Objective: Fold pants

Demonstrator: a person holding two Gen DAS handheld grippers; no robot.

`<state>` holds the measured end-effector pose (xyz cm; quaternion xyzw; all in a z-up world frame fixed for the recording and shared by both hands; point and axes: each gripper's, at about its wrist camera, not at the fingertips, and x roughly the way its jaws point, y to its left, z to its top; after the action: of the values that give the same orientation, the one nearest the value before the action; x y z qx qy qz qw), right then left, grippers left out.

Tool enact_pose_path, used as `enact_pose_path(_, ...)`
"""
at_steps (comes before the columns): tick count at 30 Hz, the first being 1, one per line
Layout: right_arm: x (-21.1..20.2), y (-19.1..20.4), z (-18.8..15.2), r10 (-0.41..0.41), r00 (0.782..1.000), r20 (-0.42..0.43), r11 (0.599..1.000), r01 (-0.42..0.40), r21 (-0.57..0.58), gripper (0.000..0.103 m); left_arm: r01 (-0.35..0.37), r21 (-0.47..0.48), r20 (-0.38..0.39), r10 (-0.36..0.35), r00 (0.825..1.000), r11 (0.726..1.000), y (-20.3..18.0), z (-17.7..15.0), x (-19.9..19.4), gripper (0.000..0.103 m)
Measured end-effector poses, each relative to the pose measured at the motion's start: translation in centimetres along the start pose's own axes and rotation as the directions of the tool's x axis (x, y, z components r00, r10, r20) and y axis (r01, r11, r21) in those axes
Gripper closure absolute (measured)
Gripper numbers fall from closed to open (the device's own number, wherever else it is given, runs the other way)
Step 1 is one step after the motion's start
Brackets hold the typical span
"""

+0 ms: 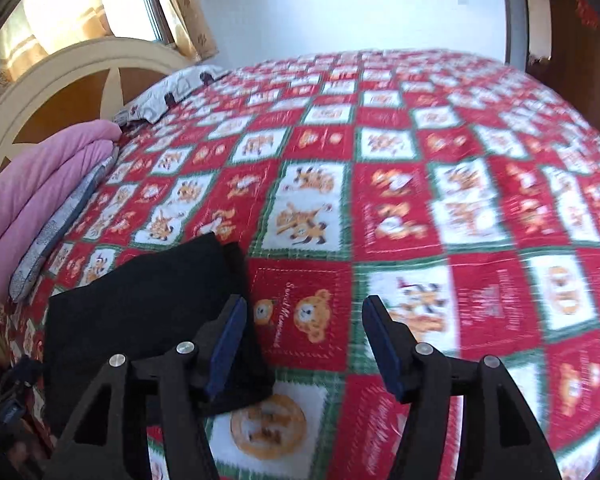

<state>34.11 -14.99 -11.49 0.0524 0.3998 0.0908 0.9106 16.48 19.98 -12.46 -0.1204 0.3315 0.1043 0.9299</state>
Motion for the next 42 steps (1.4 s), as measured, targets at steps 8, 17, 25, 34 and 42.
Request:
enact_pose_path(8,-13.8,2.4,-4.4,0.022,0.979,0.202,0.976,0.023,-0.215,0.04,0.048,-0.011,0.157,-0.046,0.987,0.999,-1.6,-1.3,-9.8,0.01)
enact_pose_path(17,-24.9,4.8,-11.7,0.11,0.934,0.34,0.97,-0.026,-0.242,0.033,0.116,0.011,0.269,-0.114,0.956,0.993,-3.2,-2.5,-17.2,0.004)
enact_pose_path(25,-29.6,3.0,-15.6,0.095,0.906,0.412,0.98,-0.012,-0.199,0.032,0.123,0.08,0.353,-0.144,0.924,0.989,-5.6,-2.9,-20.8,0.0)
enact_pose_path(34,-30.0,2.4,-16.2,0.101,0.902,0.421,0.981,-0.02,-0.193,0.032,0.106,0.08,0.341,-0.127,0.932,0.991,-5.9,-3.5,-20.4,0.0)
enact_pose_path(42,-29.9,2.5,-16.5,0.106,0.903,0.416,0.981,-0.026,-0.193,0.032,0.092,0.093,0.343,-0.118,0.932,0.991,-6.3,-3.6,-20.5,0.0)
